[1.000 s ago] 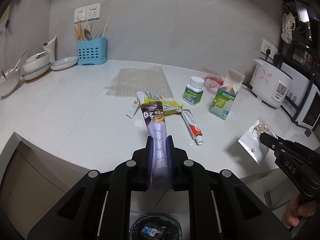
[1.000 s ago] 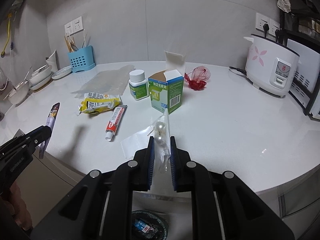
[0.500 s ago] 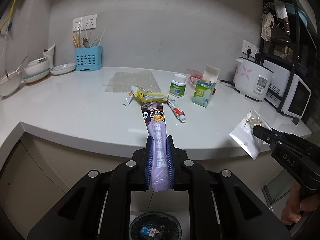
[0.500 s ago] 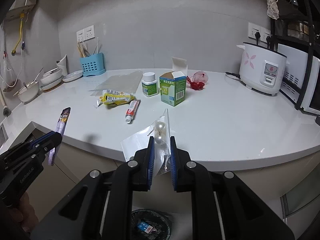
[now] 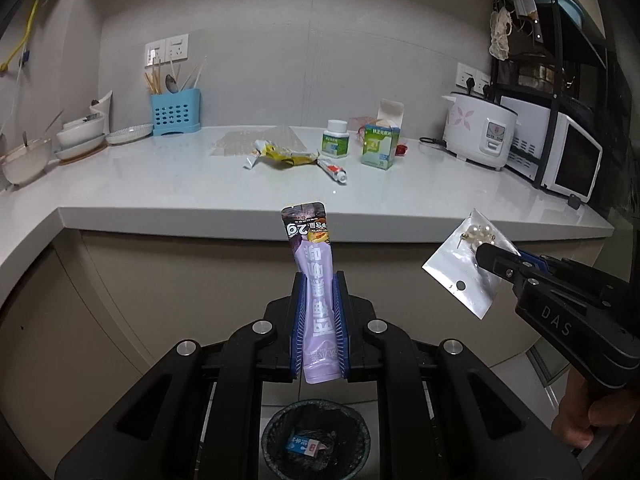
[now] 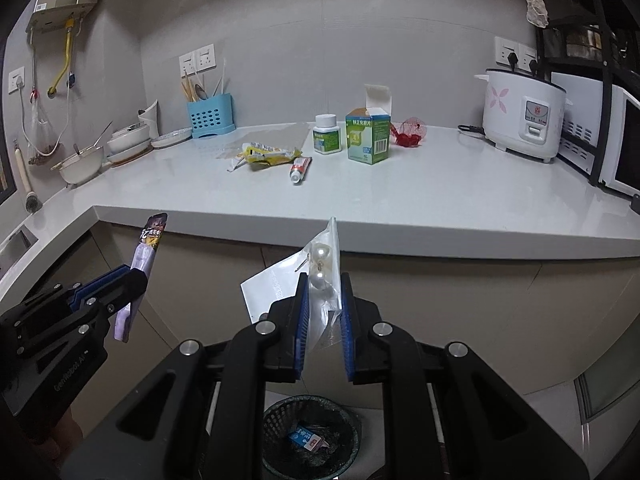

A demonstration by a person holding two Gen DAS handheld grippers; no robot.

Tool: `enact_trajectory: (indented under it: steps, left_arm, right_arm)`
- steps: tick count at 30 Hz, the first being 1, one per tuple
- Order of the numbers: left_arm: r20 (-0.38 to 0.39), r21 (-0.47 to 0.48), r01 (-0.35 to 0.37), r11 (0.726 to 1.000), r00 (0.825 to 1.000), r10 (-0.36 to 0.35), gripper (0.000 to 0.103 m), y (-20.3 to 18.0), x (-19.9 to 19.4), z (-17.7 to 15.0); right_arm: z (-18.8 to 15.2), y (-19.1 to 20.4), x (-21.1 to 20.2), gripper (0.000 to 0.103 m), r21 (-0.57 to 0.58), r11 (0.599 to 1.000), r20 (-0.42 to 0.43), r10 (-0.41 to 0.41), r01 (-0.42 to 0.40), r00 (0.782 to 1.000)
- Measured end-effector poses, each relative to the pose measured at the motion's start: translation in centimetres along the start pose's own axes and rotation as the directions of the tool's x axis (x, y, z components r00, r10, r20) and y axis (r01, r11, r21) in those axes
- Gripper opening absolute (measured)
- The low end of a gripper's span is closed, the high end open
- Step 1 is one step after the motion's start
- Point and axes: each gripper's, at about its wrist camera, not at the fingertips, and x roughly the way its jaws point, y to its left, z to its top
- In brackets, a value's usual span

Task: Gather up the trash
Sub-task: 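Carry the purple wrapper and pearl pack down over the wastebasket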

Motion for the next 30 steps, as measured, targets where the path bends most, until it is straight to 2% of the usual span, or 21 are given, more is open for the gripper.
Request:
enact_trajectory:
  steps: [8, 16, 22, 30]
  left_arm:
    - [-0.069, 0.003, 0.013, 1.0, 0.997, -0.013, 0.013, 0.5, 1.8, -5.1]
    - [-0.138, -0.031, 0.011, 0.999, 0.99, -0.015, 0.013, 1.2, 6.0, -9.8]
    - [-0.22, -0.044, -0.007, 0.999, 0.976, -0.003, 0.013, 1.9, 9.7, -13.3]
    - [-0.318, -0.061, -0.03, 0.998, 0.948, 0.009, 0.013, 3.4, 14.5, -17.5]
  right_arm:
    - [-5.0, -0.4, 0.8, 0.013, 0.03, 1.0, -0.042, 0.0, 0.001, 0.999]
    - [-10.8, -0.7, 5.0, 0.013, 0.049, 0.998, -0.114, -0.021, 0.026, 0.993]
    - [-14.8, -0.7, 9.7, 0.013, 0.09, 0.996, -0.206, -0.001, 0.02, 0.978]
    - [-19.3, -0.3, 15.0, 0.013, 0.088, 0.996, -0.308, 0.011, 0.017, 0.951]
